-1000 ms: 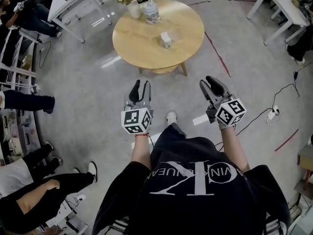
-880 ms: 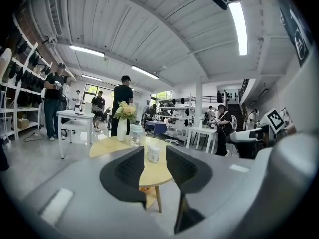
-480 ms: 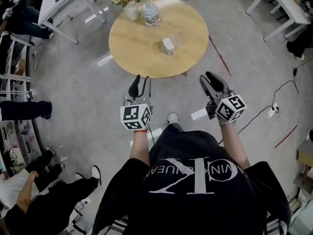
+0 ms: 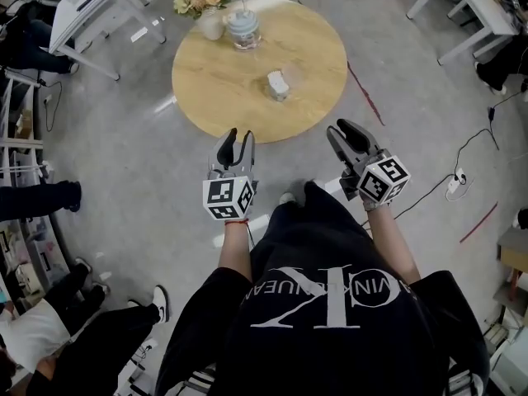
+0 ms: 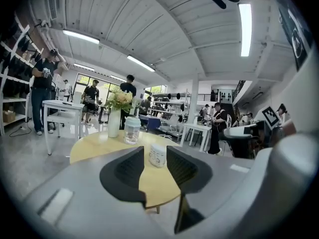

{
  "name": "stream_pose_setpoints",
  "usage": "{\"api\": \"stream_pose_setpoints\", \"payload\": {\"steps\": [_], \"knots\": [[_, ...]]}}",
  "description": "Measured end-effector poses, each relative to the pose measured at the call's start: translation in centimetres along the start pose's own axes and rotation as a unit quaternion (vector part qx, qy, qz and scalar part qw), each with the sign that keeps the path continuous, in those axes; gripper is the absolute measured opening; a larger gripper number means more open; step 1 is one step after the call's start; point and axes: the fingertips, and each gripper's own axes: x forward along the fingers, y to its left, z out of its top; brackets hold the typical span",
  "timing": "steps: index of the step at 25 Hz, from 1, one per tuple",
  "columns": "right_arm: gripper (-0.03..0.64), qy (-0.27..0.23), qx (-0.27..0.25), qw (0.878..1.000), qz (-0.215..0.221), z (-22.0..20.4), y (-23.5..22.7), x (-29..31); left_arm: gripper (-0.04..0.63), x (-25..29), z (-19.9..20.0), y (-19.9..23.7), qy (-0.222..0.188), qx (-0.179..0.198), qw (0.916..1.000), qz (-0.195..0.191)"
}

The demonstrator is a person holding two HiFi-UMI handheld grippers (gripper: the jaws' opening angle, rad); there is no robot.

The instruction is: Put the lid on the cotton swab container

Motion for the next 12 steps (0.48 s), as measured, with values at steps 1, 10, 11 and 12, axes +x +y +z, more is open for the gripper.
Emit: {"api": "stream_pose_setpoints", "payload": {"steps": [1, 10, 11, 12], "knots": [[0.115, 0.003, 0.002, 1.0, 0.0, -0.1, -0.3, 0.1, 0.126, 0.4, -0.3, -0.3, 0.005, 0.0, 1.0, -0.005], [0.121, 0.032, 0.028, 0.999, 0.035, -0.2, -3.8, 5.5, 0.164, 4.3, -0.8, 1.2, 0.042, 0.018, 0.9989, -0.009], [0.123, 0.036, 0.028, 0.998, 0.041, 0.1, -4.3, 6.4, 0.164, 4.9, -0.8, 1.6, 0.045, 0.016, 0.9988, -0.007], [0.124, 0.04, 0.029, 0.998, 0.047, 0.4, -4.8, 7.2, 0.164, 5.6, -0.8, 1.8, 0.048, 0.014, 0.9987, -0.007]]}}
